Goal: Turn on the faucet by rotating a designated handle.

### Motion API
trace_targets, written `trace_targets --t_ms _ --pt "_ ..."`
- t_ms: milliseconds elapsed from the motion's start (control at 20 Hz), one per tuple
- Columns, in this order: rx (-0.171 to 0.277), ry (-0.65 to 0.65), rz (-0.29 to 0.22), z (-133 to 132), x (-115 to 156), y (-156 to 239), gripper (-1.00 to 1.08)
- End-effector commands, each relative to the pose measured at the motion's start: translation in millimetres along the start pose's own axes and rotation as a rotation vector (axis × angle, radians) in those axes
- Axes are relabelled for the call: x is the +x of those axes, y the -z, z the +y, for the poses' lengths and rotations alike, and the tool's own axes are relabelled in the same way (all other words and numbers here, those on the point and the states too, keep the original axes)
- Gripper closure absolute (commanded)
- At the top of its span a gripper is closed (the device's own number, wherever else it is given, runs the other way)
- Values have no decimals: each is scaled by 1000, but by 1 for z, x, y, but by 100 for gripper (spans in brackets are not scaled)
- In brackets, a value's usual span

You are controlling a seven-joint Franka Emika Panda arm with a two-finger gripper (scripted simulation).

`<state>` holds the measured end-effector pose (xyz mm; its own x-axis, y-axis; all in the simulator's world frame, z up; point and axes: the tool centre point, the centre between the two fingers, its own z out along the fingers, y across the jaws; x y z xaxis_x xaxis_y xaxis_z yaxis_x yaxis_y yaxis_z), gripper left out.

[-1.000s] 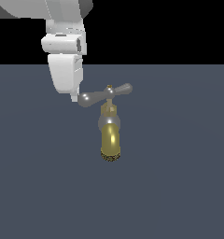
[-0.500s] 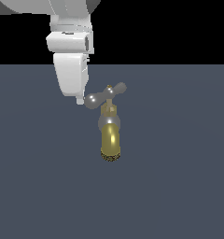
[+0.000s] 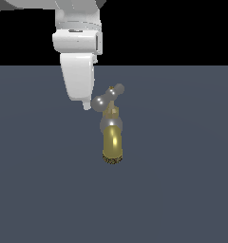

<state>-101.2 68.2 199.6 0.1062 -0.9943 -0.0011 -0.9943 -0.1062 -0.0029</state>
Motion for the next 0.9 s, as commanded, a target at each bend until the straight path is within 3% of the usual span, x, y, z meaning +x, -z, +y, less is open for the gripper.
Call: trace_targets --t_ms 0,850 --pt "0 -1 0 1 6 0 108" --pt "-3 -22 1 14 101 0 108"
